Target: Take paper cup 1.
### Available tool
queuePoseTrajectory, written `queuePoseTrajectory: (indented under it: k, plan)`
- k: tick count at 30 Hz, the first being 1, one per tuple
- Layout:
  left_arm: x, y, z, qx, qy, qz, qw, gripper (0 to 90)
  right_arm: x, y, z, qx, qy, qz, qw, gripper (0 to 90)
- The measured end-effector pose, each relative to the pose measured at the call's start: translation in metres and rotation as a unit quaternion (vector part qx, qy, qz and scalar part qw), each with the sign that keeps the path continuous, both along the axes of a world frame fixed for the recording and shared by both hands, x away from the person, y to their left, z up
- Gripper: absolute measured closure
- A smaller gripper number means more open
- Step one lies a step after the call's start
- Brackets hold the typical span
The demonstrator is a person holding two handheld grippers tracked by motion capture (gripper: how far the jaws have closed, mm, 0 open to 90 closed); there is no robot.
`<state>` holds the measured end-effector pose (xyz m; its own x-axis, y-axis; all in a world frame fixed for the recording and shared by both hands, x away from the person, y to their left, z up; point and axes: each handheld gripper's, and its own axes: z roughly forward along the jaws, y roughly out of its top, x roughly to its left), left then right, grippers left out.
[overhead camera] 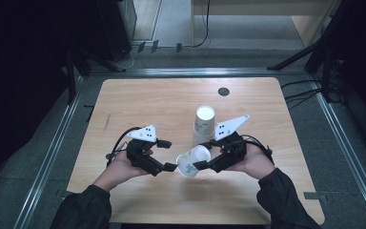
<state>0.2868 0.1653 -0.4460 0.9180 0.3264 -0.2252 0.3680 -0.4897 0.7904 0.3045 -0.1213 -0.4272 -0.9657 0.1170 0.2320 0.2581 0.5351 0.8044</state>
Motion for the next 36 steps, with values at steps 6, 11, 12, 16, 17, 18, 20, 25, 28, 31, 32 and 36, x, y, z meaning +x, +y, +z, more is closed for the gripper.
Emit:
queuePoseTrajectory:
  k: [6, 11, 12, 16, 17, 18, 20, 25, 28, 31, 32, 36]
  plan:
    - [0.001, -0.005, 0.000, 0.004, -0.004, -0.007, 1.0000, 12.6, -0.001, 0.001, -0.010, 0.008, 0.008, 0.004, 0.9999, 35.2]
    - [0.001, -0.005, -0.001, 0.004, -0.005, -0.012, 0.9999, 12.6, 0.001, 0.003, -0.014, 0.020, 0.013, 0.003, 0.9997, 35.3]
    - [0.001, -0.005, -0.001, 0.005, -0.005, -0.014, 0.9999, 12.6, 0.001, 0.004, -0.014, 0.023, 0.014, 0.005, 0.9996, 35.3]
    - [0.000, -0.006, -0.002, 0.005, -0.004, -0.016, 0.9999, 12.5, 0.003, 0.007, -0.016, 0.034, 0.018, 0.010, 0.9992, 35.3]
    - [0.000, -0.007, -0.002, 0.006, -0.003, -0.018, 0.9998, 12.4, 0.004, 0.007, -0.017, 0.041, 0.020, 0.013, 0.9989, 35.3]
    - [0.000, -0.008, -0.002, 0.006, -0.001, -0.019, 0.9998, 12.5, 0.004, 0.008, -0.018, 0.043, 0.026, 0.015, 0.9986, 35.3]
    - [-0.001, -0.010, -0.003, 0.008, 0.000, -0.025, 0.9997, 12.5, 0.005, 0.010, -0.019, 0.041, 0.026, 0.018, 0.9986, 35.3]
    - [-0.003, -0.018, -0.007, 0.021, 0.001, -0.038, 0.9990, 12.5, 0.005, 0.014, -0.020, 0.045, 0.030, 0.024, 0.9982, 35.3]
    - [-0.004, -0.021, -0.009, 0.024, 0.003, -0.041, 0.9989, 12.5, 0.005, 0.016, -0.020, 0.046, 0.032, 0.026, 0.9981, 35.3]
    - [-0.004, -0.023, -0.010, 0.028, 0.003, -0.046, 0.9985, 12.5, 0.006, 0.017, -0.020, 0.049, 0.033, 0.027, 0.9979, 35.4]
    - [-0.005, -0.023, -0.011, 0.028, 0.003, -0.048, 0.9984, 12.5, 0.006, 0.017, -0.020, 0.051, 0.035, 0.027, 0.9977, 35.4]
    - [-0.006, -0.027, -0.012, 0.031, 0.000, -0.057, 0.9979, 12.9, 0.007, 0.018, -0.021, 0.052, 0.041, 0.030, 0.9974, 35.4]
